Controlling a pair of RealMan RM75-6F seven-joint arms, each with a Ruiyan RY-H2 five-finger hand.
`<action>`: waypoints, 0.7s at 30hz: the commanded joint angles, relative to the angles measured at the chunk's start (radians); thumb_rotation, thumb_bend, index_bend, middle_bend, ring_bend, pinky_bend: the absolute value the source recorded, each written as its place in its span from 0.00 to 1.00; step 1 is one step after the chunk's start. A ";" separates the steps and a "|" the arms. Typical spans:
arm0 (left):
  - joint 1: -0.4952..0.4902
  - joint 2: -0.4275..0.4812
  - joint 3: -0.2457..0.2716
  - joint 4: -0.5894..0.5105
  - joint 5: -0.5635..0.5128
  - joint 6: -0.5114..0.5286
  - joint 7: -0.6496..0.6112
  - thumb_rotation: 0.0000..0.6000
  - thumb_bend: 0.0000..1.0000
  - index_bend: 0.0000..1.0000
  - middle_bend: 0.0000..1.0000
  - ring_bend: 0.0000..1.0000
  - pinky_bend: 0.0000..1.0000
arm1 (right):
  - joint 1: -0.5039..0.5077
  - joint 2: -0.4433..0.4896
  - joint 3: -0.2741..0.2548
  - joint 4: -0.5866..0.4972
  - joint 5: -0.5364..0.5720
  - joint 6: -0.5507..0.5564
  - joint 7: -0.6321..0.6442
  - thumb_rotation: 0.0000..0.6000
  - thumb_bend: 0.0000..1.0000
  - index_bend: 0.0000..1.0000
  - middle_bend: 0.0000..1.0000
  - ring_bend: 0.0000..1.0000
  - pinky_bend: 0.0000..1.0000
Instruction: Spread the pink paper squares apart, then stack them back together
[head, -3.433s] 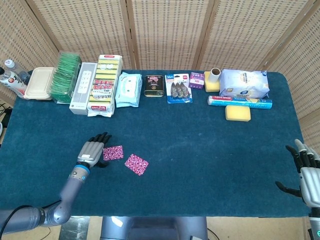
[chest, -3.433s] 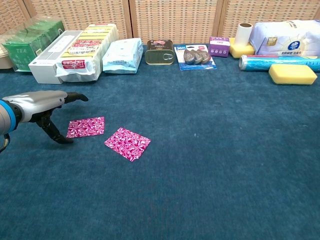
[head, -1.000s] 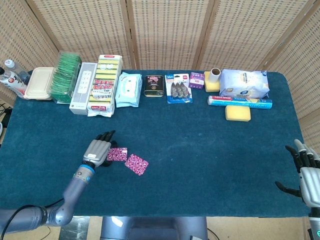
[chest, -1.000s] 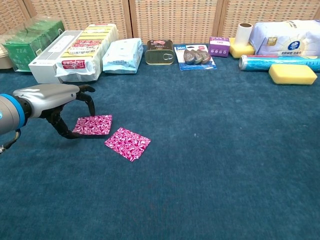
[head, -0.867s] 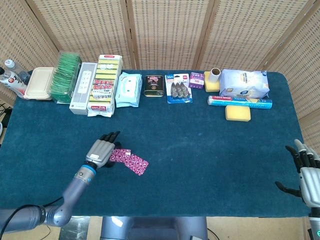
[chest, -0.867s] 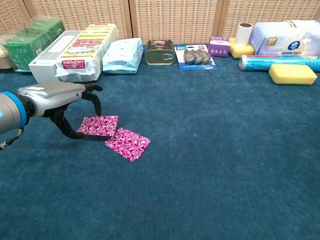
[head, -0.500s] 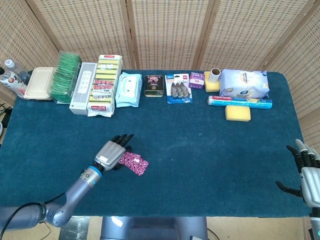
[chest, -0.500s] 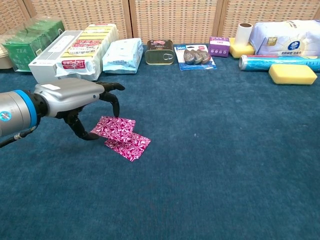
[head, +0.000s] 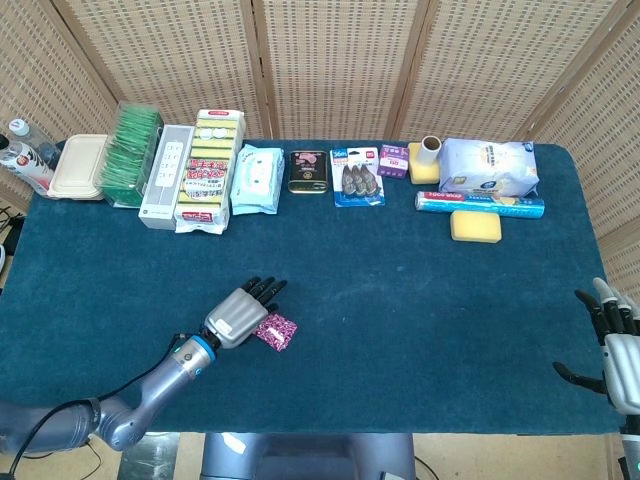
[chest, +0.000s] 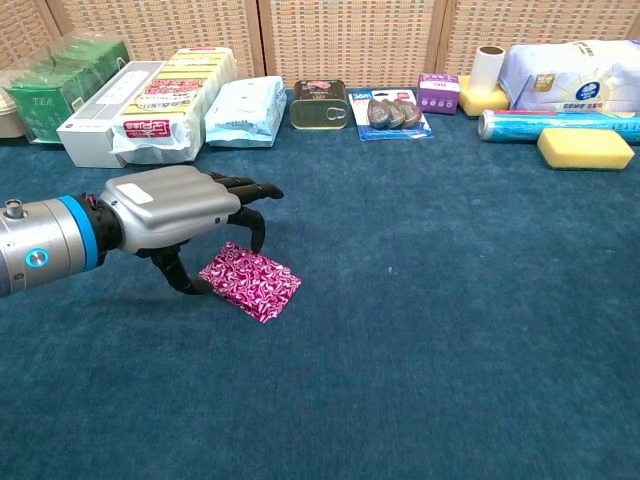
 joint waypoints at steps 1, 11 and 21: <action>0.002 -0.006 0.002 0.007 0.008 0.001 -0.003 1.00 0.24 0.35 0.00 0.03 0.11 | -0.001 0.000 0.000 0.002 0.000 0.002 0.001 1.00 0.01 0.10 0.00 0.00 0.00; 0.002 -0.022 -0.004 0.032 -0.007 -0.015 0.022 1.00 0.24 0.35 0.00 0.03 0.11 | -0.002 0.001 0.002 0.001 0.002 0.004 0.003 1.00 0.01 0.10 0.00 0.00 0.00; 0.000 -0.033 -0.011 0.037 -0.005 -0.020 0.034 1.00 0.24 0.35 0.00 0.03 0.11 | -0.003 0.001 0.002 0.001 0.001 0.005 0.004 1.00 0.01 0.10 0.00 0.00 0.00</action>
